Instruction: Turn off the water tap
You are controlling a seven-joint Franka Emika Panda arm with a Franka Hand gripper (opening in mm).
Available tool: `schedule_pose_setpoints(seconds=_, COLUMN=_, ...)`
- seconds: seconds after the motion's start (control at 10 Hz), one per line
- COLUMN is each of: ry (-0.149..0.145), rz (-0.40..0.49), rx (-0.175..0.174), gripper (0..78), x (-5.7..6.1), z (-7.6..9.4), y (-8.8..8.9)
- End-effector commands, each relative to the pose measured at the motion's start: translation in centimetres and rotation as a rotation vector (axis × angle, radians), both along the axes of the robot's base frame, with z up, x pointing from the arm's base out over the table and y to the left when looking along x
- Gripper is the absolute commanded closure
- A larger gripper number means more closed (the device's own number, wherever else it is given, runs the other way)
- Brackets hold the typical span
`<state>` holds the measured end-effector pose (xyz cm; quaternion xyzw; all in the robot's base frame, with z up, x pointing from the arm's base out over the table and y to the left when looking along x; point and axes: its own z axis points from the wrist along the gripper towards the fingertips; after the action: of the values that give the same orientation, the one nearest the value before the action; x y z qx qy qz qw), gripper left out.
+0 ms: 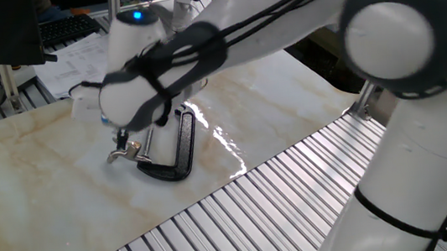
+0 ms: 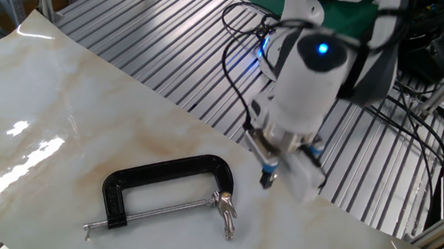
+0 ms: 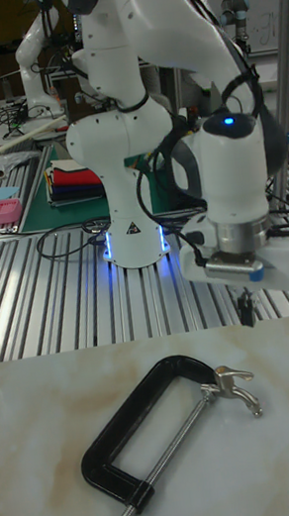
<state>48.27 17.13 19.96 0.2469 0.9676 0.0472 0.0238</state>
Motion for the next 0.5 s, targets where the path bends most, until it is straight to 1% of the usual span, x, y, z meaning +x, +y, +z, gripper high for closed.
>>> schedule_pose_setpoints(seconds=0.1, ry=0.075, rz=0.119, rx=-0.007, gripper=77.6, x=-1.8, z=4.5, y=-1.8)
schedule_pose_setpoints(seconds=0.2, ry=0.090, rz=0.164, rx=-0.007, gripper=77.6, x=-2.2, z=6.1, y=-2.8)
schedule_pose_setpoints(seconds=0.3, ry=0.089, rz=0.193, rx=-0.009, gripper=77.6, x=-2.5, z=6.9, y=-3.4)
schedule_pose_setpoints(seconds=0.4, ry=0.090, rz=0.198, rx=-0.011, gripper=77.6, x=-2.5, z=7.1, y=-3.5)
schedule_pose_setpoints(seconds=0.5, ry=0.089, rz=0.223, rx=-0.019, gripper=77.6, x=-2.7, z=7.6, y=-3.8)
